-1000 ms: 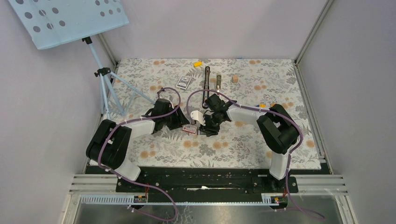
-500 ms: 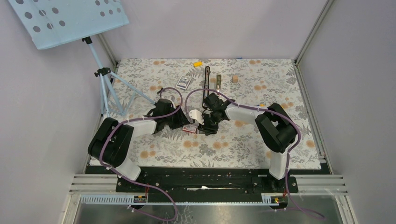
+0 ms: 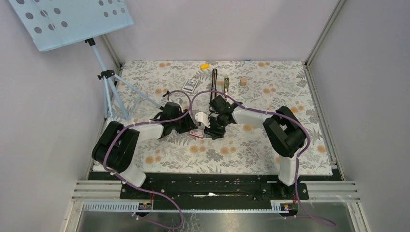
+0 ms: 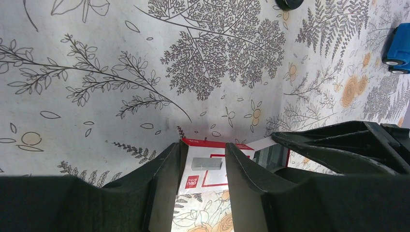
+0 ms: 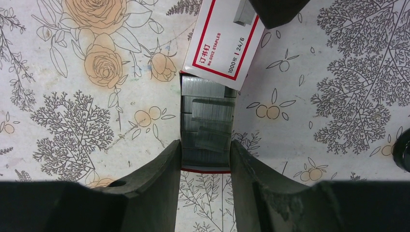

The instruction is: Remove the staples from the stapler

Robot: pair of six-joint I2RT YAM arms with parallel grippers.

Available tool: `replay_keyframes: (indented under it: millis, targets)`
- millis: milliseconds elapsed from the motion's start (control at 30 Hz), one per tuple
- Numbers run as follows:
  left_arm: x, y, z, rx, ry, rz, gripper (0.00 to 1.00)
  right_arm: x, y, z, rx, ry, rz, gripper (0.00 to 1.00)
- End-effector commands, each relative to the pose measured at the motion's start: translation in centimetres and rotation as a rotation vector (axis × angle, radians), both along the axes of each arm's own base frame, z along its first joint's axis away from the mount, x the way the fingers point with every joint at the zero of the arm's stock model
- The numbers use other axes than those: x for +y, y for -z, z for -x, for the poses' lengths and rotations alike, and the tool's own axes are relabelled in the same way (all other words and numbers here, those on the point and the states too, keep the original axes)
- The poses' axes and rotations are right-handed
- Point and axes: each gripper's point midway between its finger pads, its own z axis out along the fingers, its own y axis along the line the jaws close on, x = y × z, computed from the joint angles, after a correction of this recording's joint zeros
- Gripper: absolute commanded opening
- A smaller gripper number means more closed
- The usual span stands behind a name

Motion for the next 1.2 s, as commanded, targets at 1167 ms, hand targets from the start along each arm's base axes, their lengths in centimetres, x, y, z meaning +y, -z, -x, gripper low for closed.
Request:
replay_keyframes:
  millis: [1167]
  targets:
    - [1.3,2.9,1.8,0.089,0.01,-0.115,0.43,2.1,-1.7,-2.1,-0.04,0.175,-0.051,0.41]
